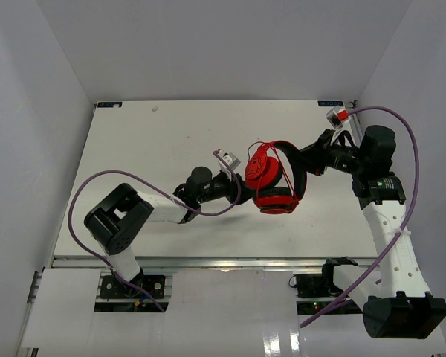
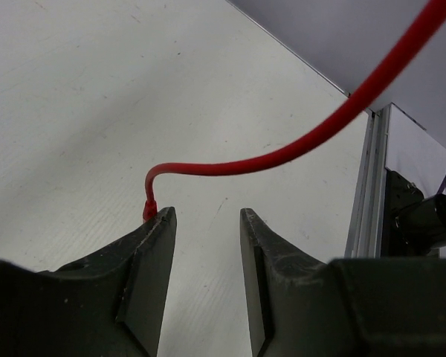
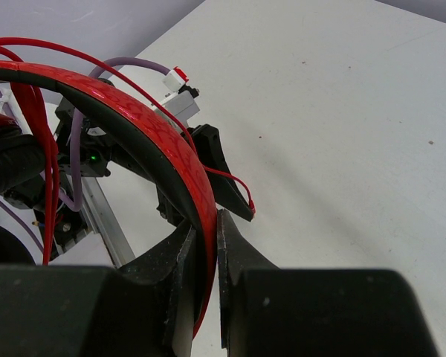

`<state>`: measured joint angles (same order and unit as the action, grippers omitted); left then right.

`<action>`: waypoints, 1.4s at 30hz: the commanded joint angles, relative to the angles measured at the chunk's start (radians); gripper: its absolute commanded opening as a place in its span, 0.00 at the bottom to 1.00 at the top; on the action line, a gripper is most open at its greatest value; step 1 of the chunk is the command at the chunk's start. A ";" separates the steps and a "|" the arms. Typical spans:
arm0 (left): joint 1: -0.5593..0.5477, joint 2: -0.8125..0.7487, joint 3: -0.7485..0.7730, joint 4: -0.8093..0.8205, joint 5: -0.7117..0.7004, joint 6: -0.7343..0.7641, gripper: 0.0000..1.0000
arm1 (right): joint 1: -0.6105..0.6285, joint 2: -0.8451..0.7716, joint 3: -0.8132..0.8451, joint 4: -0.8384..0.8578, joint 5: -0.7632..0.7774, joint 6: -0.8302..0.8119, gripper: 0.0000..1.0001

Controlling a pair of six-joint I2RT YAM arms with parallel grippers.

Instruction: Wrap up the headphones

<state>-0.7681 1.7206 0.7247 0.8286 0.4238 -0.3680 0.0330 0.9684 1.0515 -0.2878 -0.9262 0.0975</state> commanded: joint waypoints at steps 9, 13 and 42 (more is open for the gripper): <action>-0.010 -0.072 0.032 -0.116 -0.152 0.038 0.59 | -0.005 -0.020 0.038 0.053 -0.040 0.042 0.08; -0.010 -0.092 0.025 -0.136 -0.171 0.040 0.56 | -0.005 -0.018 0.038 0.056 -0.040 0.042 0.08; -0.101 -0.030 -0.090 0.155 -0.013 -0.115 0.00 | -0.007 0.017 0.018 0.102 0.099 0.095 0.08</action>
<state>-0.8267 1.6822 0.6810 0.9085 0.4396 -0.4495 0.0326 0.9731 1.0512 -0.2633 -0.8882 0.1251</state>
